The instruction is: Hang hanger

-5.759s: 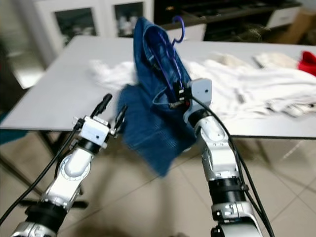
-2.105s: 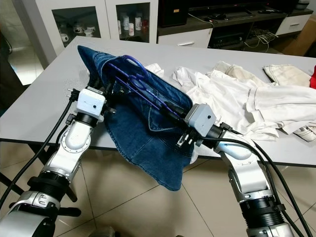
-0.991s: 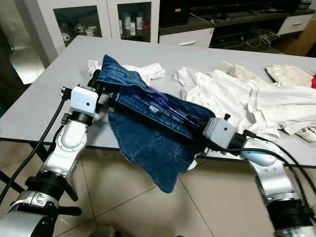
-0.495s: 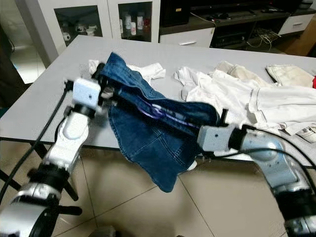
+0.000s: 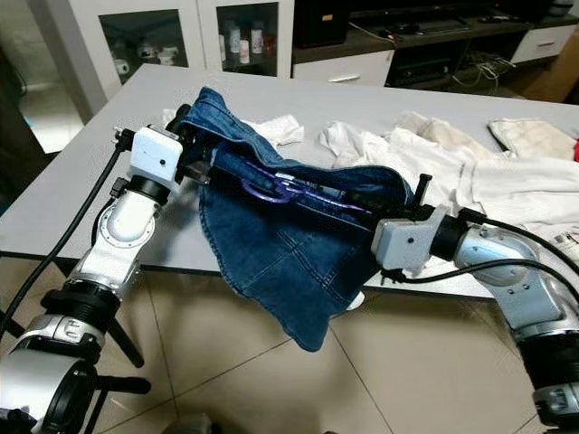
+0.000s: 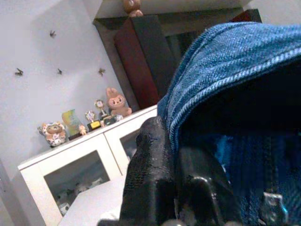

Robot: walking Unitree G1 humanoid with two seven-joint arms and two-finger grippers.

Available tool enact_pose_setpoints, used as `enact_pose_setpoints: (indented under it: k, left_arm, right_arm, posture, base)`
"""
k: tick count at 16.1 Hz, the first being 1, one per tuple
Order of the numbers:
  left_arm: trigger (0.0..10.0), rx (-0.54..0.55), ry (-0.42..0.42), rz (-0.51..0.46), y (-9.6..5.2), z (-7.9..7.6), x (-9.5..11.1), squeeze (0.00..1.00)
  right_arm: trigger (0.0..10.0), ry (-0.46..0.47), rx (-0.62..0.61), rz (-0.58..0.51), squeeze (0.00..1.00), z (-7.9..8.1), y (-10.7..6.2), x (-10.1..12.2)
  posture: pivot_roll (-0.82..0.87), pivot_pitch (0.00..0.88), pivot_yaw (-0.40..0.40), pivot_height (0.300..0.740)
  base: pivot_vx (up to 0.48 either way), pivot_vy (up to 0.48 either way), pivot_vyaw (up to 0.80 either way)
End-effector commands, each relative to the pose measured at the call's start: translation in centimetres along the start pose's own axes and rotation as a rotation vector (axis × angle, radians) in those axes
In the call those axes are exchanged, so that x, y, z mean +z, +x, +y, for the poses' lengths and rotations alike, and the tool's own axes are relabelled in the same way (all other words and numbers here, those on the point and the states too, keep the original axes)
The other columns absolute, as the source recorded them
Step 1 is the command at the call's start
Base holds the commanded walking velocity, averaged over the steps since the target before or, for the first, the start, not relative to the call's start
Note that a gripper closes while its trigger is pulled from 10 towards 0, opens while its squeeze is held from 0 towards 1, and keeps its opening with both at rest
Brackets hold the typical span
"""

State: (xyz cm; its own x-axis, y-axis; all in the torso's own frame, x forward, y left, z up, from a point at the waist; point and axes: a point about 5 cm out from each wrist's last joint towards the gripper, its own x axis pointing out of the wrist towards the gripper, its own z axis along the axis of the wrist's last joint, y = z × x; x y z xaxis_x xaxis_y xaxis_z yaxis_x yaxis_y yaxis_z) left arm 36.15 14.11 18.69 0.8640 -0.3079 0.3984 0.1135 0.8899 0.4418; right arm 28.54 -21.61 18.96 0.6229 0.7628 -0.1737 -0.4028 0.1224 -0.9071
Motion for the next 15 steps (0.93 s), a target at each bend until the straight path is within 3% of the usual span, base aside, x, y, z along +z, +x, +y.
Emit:
enact_pose_setpoints:
  k: [1, 4, 7, 9, 10, 11, 12, 13, 14, 15]
  left_arm:
    - [0.0, 0.029, 0.001, -0.002, 0.6, 1.1, 0.3, 0.00]
    - [0.0, 0.017, 0.011, 0.010, 0.5, 1.1, 0.0, 0.00]
    - [1.1, -0.005, 0.064, 0.040, 0.4, 1.8, -0.6, 0.00]
    - [1.0, -0.004, 0.068, 0.057, 0.4, 2.1, -0.9, 0.00]
    - [0.6, -0.010, 0.061, 0.090, 0.2, 2.0, -1.3, 0.00]
    - [1.1, -0.015, 0.036, 0.132, -0.3, 1.5, -2.1, 0.00]
    - [2.8, -0.017, 0.009, 0.152, -0.8, 0.8, -2.6, 0.00]
    - [3.2, -0.021, 0.003, 0.158, -1.0, 0.5, -2.8, 0.00]
    - [10.0, -0.032, 0.002, 0.173, -1.3, -0.2, -3.1, 0.00]
    - [10.0, -0.038, 0.002, 0.190, -1.6, -0.5, -3.4, 0.00]
  right_arm:
    - [10.0, -0.055, 0.011, 0.003, 0.00, -0.5, -0.5, -0.1]
    - [10.0, -0.074, 0.031, 0.002, 0.00, -0.6, -0.8, -0.3]
    - [10.0, -0.113, 0.079, -0.016, 0.00, -0.6, -1.0, -0.2]
    - [10.0, -0.116, 0.050, -0.024, 0.00, -1.1, -1.0, -0.2]
    - [10.0, -0.076, -0.010, -0.048, 0.00, -1.8, -0.9, 0.0]
    - [10.0, -0.012, -0.090, -0.076, 0.00, -2.9, -0.8, 0.3]
    - [10.0, 0.024, -0.107, -0.080, 0.00, -3.1, -0.9, 0.2]
    - [10.0, 0.035, -0.104, -0.081, 0.00, -3.0, -0.9, 0.2]
    - [10.0, 0.058, -0.076, -0.084, 0.00, -2.5, -1.0, 0.1]
    - [10.0, 0.068, -0.031, -0.089, 0.00, -1.9, -1.0, 0.2]
  posture:
    - [0.11, 0.000, -0.004, 0.740]
    - [0.11, 0.000, -0.004, 0.740]
    - [0.11, 0.000, -0.006, 0.740]
    - [0.11, 0.000, -0.007, 0.740]
    - [0.11, 0.000, -0.007, 0.740]
    - [0.11, 0.000, -0.008, 0.740]
    - [0.11, 0.000, -0.008, 0.740]
    - [0.11, 0.000, -0.008, 0.740]
    - [0.11, 0.000, -0.008, 0.740]
    - [0.11, 0.000, -0.008, 0.740]
  base:
    - [0.000, 0.000, 0.00]
    - [0.000, 0.000, 0.00]
    - [0.000, 0.000, 0.00]
    - [0.000, 0.000, 0.00]
    - [0.000, 0.000, 0.00]
    - [0.000, 0.000, 0.00]
    - [0.000, 0.000, 0.00]
    - [0.000, 0.000, 0.00]
    - [0.000, 0.000, 0.00]
    - [0.000, 0.000, 0.00]
